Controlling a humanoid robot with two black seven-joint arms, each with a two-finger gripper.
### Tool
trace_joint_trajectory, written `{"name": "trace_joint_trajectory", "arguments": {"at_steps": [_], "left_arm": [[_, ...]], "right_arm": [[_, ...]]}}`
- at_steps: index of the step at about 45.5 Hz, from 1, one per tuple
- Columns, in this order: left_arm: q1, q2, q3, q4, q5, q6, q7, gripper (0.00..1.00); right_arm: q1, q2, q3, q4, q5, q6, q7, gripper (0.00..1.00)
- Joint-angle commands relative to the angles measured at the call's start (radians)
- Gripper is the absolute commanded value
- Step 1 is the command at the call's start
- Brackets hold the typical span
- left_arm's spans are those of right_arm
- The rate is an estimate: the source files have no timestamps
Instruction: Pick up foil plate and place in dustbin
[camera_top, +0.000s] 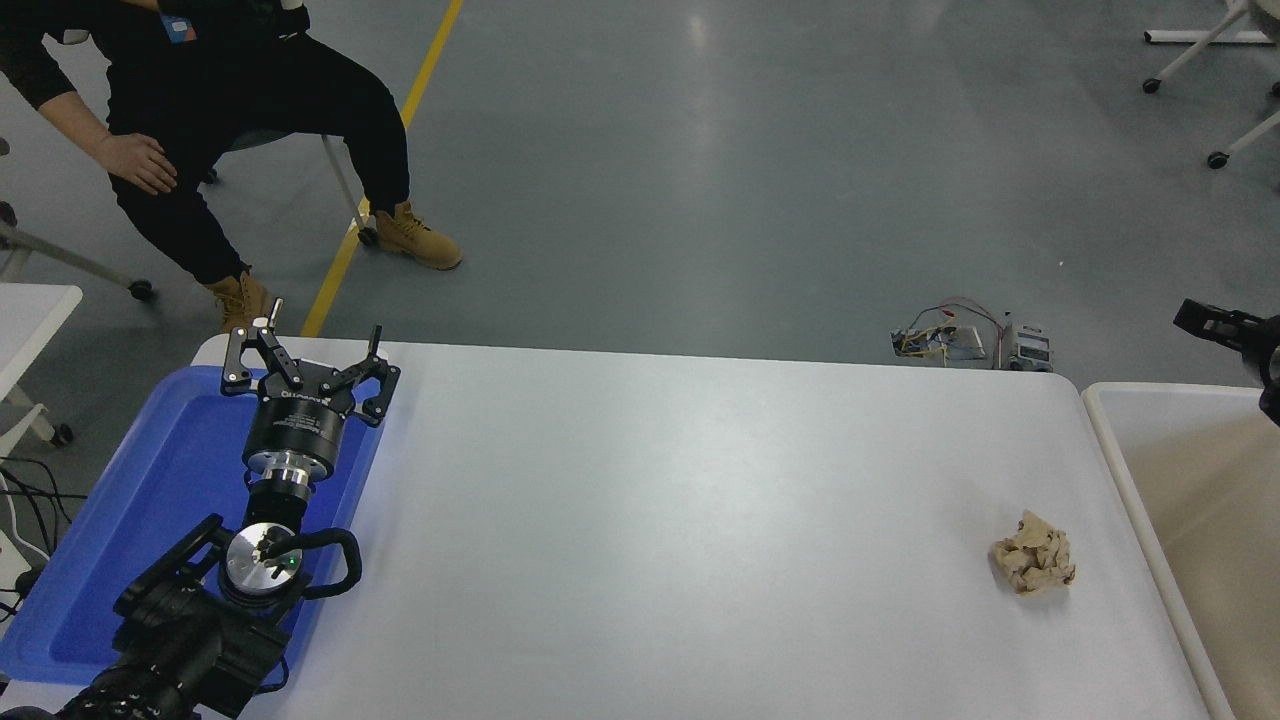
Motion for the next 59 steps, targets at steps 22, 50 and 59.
{"name": "trace_joint_trajectory", "arguments": {"at_steps": [22,50,59], "left_arm": [[0.000,0.001,0.000,0.000,0.000,0.000,0.000,1.00],[0.000,0.001,-0.001,0.000,0.000,0.000,0.000,1.00],[0.000,0.001,0.000,0.000,0.000,0.000,0.000,1.00]], "right_arm": [[0.793,-0.002,-0.328,0.728,0.006,0.517,-0.002,1.00],[1.025,0.015,-0.374,1.029,0.007,0.771,-0.002,1.00],[1.032,0.018,-0.374,1.033,0.007,0.771,-0.002,1.00]]}}
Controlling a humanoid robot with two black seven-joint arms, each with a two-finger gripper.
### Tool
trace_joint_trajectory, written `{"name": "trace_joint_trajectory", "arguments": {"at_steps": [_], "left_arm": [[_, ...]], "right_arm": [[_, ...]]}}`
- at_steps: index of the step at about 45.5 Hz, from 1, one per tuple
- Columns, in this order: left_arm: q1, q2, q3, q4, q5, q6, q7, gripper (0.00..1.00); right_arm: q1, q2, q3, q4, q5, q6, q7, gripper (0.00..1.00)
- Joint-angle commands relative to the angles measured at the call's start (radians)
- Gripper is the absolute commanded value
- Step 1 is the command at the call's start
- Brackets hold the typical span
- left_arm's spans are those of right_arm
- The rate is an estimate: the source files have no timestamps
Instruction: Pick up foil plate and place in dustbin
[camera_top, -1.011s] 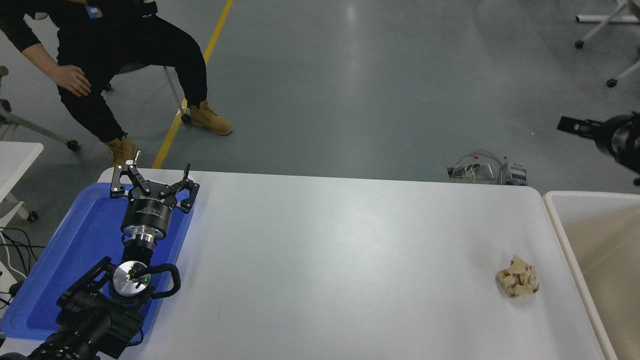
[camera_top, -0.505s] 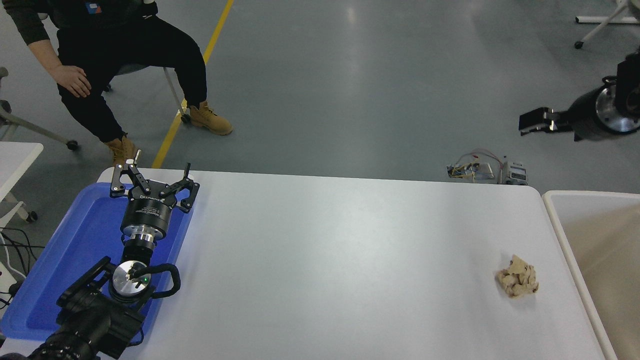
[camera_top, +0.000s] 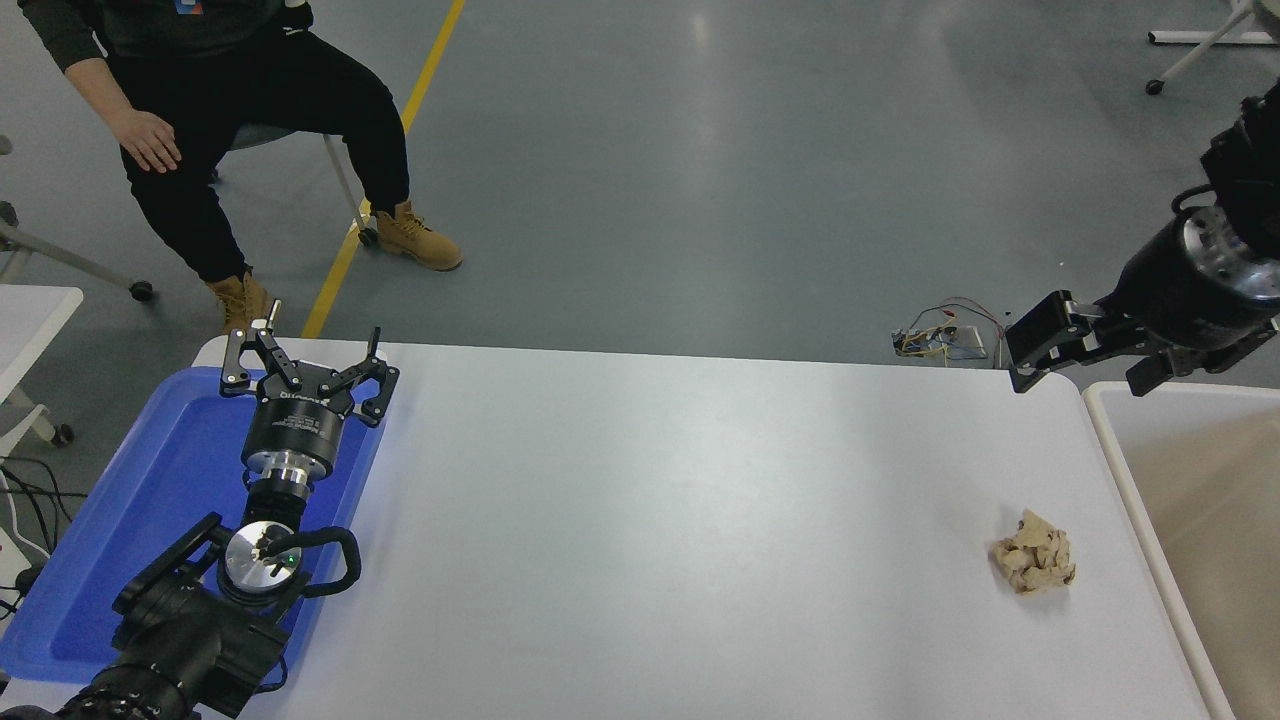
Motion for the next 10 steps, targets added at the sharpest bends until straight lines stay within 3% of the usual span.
{"name": "trace_joint_trajectory", "arguments": {"at_steps": [1,10], "left_arm": [[0.000,0.000,0.001,0.000,0.000,0.000,0.000,1.00],[0.000,0.000,0.000,0.000,0.000,0.000,0.000,1.00]], "right_arm": [[0.035,0.003,-0.005,0.036,-0.001,0.021,0.000,1.00],[0.031,0.001,-0.006,0.036,-0.001,0.021,-0.008,1.00]]}}
